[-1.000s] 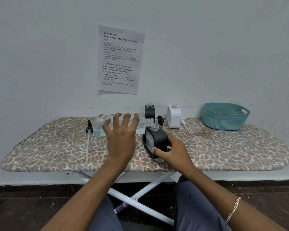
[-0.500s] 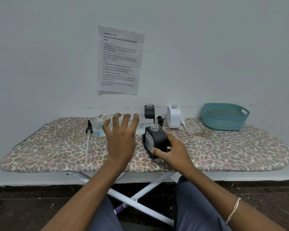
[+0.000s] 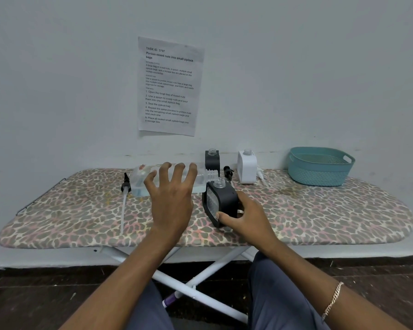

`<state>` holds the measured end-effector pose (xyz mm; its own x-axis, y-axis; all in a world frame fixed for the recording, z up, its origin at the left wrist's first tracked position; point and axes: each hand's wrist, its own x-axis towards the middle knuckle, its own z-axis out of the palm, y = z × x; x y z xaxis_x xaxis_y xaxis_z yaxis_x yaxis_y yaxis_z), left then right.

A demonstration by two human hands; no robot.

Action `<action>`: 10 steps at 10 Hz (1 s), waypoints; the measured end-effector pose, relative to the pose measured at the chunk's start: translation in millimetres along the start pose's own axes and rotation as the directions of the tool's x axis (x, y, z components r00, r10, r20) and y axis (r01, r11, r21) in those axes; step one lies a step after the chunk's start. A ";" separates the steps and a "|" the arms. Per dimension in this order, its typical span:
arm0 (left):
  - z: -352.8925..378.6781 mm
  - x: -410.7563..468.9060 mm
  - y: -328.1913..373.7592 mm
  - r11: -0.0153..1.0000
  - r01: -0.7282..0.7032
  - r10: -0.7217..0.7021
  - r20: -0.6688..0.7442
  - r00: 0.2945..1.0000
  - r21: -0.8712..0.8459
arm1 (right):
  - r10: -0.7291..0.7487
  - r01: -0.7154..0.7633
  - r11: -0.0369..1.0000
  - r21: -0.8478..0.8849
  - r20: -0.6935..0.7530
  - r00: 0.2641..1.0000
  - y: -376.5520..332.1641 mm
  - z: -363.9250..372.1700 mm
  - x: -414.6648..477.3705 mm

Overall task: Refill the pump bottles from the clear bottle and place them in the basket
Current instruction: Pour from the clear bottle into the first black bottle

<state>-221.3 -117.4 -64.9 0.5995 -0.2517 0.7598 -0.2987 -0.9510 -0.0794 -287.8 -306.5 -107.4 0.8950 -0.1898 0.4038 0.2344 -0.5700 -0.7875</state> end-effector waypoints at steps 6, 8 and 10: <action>-1.0 0.2 0.1 1.000 -0.001 0.001 -0.005 1.000 -0.006 | -0.013 0.013 1.000 0.002 0.002 1.000 -1.3 0.1 -0.4; -1.2 0.2 0.3 1.000 0.000 0.000 0.001 1.000 -0.003 | -0.011 0.011 1.000 -0.007 -0.002 1.000 -0.9 0.8 0.5; 0.3 1.0 0.1 1.000 -0.001 0.001 -0.007 1.000 -0.006 | -0.005 0.005 1.000 -0.009 -0.005 1.000 -0.3 0.3 0.3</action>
<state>-220.5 -117.8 -64.3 0.5939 -0.2516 0.7642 -0.3040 -0.9496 -0.0765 -287.5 -306.2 -107.2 0.8918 -0.1915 0.4100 0.2350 -0.5782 -0.7813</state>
